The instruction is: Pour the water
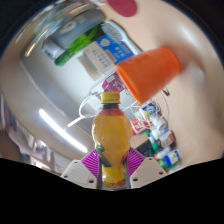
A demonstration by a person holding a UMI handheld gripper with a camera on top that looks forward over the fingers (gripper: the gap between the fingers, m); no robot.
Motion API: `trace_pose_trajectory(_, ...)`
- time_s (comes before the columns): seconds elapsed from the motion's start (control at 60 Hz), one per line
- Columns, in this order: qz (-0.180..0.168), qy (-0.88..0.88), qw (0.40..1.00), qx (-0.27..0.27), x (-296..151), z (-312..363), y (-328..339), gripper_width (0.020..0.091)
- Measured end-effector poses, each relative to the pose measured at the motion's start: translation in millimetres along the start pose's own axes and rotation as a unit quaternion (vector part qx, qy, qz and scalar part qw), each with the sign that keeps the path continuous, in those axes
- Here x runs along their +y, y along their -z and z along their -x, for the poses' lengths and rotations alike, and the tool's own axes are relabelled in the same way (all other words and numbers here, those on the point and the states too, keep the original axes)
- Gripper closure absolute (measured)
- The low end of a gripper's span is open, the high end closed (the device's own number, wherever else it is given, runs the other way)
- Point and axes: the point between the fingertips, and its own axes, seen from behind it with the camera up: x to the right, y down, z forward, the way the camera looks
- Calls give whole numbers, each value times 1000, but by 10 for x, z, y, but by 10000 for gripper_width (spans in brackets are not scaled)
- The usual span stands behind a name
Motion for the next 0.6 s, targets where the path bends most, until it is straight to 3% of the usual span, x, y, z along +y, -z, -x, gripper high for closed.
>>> trace_pose_trajectory(0.117,33,255,965,52,117,55,23,780)
trace_pose_trajectory(0.183,41,404,912,51,96,353,52,758)
trace_pose_trajectory(0.217,37,484,873,40,-5,539,137,780)
trace_pose_trajectory(0.333,-38,707,702,73,-482,1218,358,777)
trace_pose_trajectory(0.417,-67,793,597,95,-893,1468,540,775)
trace_pose_trajectory(0.6,-86,852,488,168,-1961,1141,807,763)
